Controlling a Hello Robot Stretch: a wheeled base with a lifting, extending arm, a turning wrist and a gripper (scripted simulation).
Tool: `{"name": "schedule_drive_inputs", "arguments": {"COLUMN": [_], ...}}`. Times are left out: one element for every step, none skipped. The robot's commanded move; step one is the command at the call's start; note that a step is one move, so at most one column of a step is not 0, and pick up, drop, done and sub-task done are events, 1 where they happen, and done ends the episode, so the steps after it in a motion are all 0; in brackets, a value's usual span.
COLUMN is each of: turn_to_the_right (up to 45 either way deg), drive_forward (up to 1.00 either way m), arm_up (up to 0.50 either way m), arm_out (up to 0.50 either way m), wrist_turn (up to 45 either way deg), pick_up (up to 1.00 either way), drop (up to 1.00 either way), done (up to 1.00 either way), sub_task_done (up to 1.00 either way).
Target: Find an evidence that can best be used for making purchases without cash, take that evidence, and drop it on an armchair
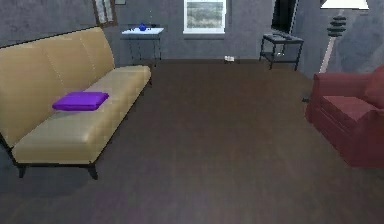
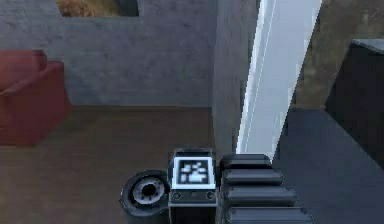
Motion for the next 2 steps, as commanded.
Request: {"name": "schedule_drive_inputs", "arguments": {"turn_to_the_right": [24.0,0.0], "drive_forward": [0.0,1.0], "arm_up": [0.0,0.0], "arm_out": [0.0,0.0], "wrist_turn": [0.0,0.0], "pick_up": [0.0,0.0], "drop": [0.0,0.0], "done": [0.0,0.0], "sub_task_done": [0.0,0.0]}}
